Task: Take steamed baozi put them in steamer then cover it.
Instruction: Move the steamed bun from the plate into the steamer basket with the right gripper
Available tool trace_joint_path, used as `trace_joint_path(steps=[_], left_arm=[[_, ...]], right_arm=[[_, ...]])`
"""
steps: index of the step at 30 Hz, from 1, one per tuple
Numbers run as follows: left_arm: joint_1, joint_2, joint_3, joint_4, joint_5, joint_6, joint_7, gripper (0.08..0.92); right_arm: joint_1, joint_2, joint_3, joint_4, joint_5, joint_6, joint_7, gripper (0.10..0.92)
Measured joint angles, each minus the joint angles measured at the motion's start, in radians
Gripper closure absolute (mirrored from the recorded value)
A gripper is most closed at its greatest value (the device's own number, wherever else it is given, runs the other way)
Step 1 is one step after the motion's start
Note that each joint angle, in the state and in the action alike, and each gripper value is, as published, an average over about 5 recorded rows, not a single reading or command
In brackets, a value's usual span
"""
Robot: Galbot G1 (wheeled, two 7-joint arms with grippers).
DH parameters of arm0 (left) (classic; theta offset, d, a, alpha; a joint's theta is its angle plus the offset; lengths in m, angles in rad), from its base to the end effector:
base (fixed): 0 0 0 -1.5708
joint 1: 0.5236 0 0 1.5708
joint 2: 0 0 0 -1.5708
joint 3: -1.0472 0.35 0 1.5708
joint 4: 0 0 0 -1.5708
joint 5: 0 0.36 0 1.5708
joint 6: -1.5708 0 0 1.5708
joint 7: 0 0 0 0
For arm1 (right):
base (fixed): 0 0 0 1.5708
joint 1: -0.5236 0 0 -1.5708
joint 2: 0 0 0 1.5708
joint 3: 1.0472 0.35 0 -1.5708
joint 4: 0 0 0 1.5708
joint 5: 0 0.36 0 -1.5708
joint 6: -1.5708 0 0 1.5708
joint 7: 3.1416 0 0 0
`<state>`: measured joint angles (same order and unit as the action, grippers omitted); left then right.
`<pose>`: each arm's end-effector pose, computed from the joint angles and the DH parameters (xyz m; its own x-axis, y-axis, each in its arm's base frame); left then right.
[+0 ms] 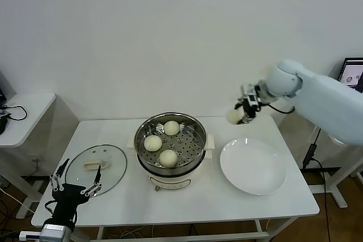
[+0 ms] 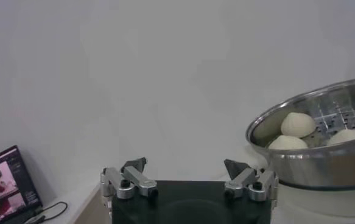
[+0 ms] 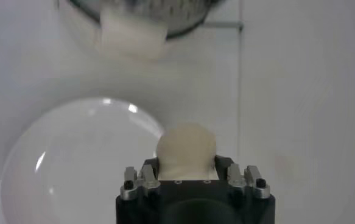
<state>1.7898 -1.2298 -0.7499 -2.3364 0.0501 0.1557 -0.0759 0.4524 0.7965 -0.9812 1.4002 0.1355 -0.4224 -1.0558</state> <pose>0.1354 0.0885 -0.2265 -0.9965 -0.0569 0.0605 -0.0243 0.8961 0.4432 0.5417 -0.0344 -0.0152 -0.3905 -0.2376 0.8894 -0.9004 -0.1028 -0.4228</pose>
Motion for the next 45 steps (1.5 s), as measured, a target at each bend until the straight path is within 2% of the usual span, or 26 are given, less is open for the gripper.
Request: trace_joint_path(steps=[8,16,32,45], left_arm=[[-0.002,-0.005,-0.01,-0.004,-0.002,0.0,0.0,0.177],[-0.006,-0.012,-0.016,-0.004,-0.004,0.0,0.0,0.177],[-0.019,-0.004,-0.024,0.007,-0.01,-0.001,0.0,0.177],[-0.029,-0.001,-0.025,0.016,-0.011,-0.001,0.0,0.177]], right_arm=[[0.064,0.107,-0.09,0.03,0.154,-0.112,0.061,0.441],[0.045,0.217,-0.133,0.003,0.225,-0.191,0.116,0.44],[-0.073,0.373,-0.132,-0.138,0.183,-0.245,0.166,0.44],[-0.113,0.417,-0.118,-0.205,0.146,-0.259,0.175,0.429]])
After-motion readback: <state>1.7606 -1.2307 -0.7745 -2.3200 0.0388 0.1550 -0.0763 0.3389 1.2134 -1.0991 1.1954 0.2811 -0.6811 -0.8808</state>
